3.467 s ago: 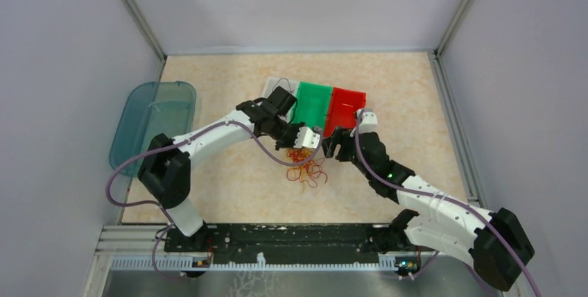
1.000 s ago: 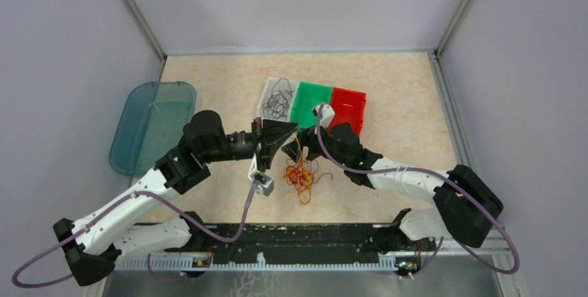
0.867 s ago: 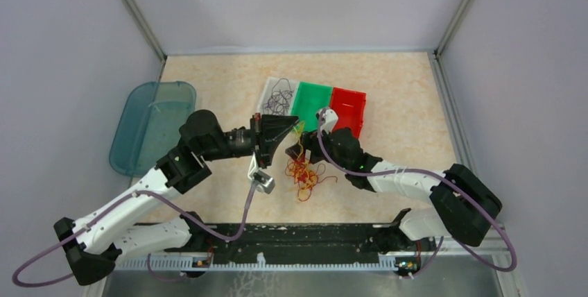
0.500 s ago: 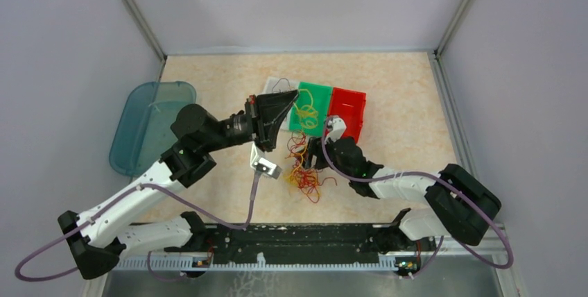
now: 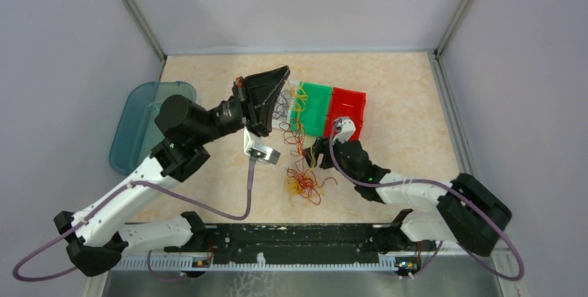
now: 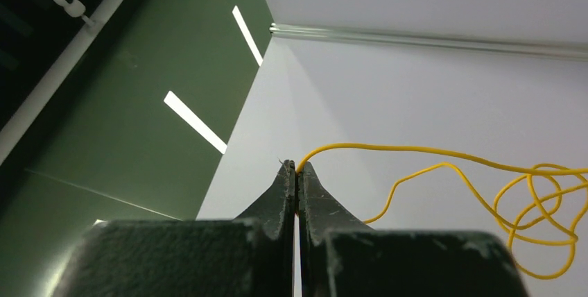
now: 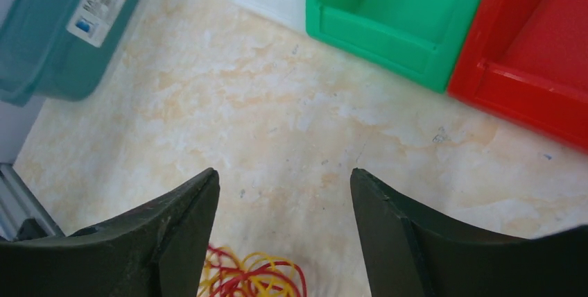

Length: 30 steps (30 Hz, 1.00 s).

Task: Untangle the cables

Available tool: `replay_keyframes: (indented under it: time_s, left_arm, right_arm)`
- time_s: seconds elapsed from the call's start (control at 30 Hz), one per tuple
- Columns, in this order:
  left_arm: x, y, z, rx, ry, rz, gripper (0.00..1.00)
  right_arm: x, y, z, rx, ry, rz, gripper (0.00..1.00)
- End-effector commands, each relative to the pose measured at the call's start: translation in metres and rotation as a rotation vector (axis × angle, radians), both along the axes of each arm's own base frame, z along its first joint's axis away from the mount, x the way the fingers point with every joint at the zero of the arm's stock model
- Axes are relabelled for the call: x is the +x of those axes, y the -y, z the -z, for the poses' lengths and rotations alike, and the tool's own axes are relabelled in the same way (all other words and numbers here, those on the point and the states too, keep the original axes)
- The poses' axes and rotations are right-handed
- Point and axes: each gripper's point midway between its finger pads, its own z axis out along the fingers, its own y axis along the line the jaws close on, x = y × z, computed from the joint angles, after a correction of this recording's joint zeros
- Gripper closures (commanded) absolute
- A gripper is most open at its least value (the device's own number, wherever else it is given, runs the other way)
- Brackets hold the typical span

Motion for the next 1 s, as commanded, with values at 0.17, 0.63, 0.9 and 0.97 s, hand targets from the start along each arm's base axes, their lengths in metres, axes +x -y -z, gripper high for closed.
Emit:
replay_keyframes:
  time_s: [0.17, 0.63, 0.9, 0.97]
  left_arm:
    - [0.012, -0.002, 0.062, 0.108, -0.138, -0.044, 1.00]
    - [0.011, 0.003, 0.085, 0.164, -0.146, -0.034, 1.00]
    - [0.018, 0.004, 0.101, 0.199, -0.191, -0.058, 1.00]
    - [0.023, 0.004, 0.105, 0.206, -0.206, -0.076, 1.00]
  right_arm:
    - [-0.007, 0.021, -0.144, 0.131, 0.328, -0.018, 0.16]
    - [-0.045, 0.013, -0.223, 0.284, 0.464, -0.195, 0.17]
    - [-0.071, 0.019, -0.275, 0.326, 0.576, -0.282, 0.22]
    - [-0.082, 0.012, -0.284, 0.366, 0.580, -0.353, 0.26]
